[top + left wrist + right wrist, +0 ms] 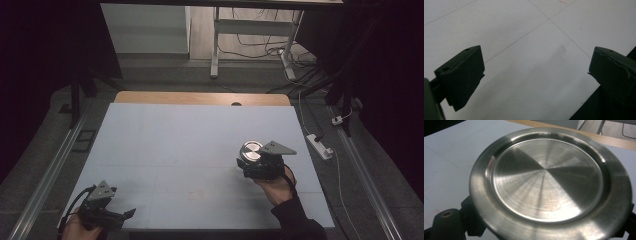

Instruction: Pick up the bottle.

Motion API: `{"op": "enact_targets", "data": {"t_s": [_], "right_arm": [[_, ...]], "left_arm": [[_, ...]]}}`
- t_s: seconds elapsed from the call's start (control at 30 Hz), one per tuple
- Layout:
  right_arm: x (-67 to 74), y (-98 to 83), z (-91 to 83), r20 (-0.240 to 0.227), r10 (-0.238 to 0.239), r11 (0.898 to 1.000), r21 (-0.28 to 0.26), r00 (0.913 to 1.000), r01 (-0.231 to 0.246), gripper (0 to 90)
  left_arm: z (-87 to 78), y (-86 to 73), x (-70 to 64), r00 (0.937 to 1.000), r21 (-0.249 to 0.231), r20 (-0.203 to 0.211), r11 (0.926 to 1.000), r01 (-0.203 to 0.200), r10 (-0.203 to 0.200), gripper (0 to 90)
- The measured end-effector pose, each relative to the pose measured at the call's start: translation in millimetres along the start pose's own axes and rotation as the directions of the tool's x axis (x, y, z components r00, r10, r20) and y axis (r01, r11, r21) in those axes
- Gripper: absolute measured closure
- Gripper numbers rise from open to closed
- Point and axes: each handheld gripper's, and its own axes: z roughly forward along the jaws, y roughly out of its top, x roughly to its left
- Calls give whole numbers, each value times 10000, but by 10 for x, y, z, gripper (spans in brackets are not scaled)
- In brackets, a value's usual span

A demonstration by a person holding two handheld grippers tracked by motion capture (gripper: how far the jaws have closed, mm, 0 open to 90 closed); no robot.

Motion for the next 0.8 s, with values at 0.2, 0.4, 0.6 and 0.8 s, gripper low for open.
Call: {"op": "enact_targets", "data": {"t_s": [0.2,0.4,0.6,0.8], "right_arm": [[149,81,115,-333,-360,9994,-4,9988,360,137],[280,150,234,-623,-589,9983,-11,9963,590,138],[345,183,323,-692,-596,9982,-26,9958,596,138],[406,221,419,-802,-495,9988,-52,9955,492,138]], "left_arm": [[5,1,-4,10000,6,-33,10000,-34,34,10],[9,3,-10,10000,56,-40,10000,-57,57,10],[22,9,-25,9997,181,-178,9997,-153,156,12],[30,15,-35,9994,290,-254,9993,-228,235,13]]}}
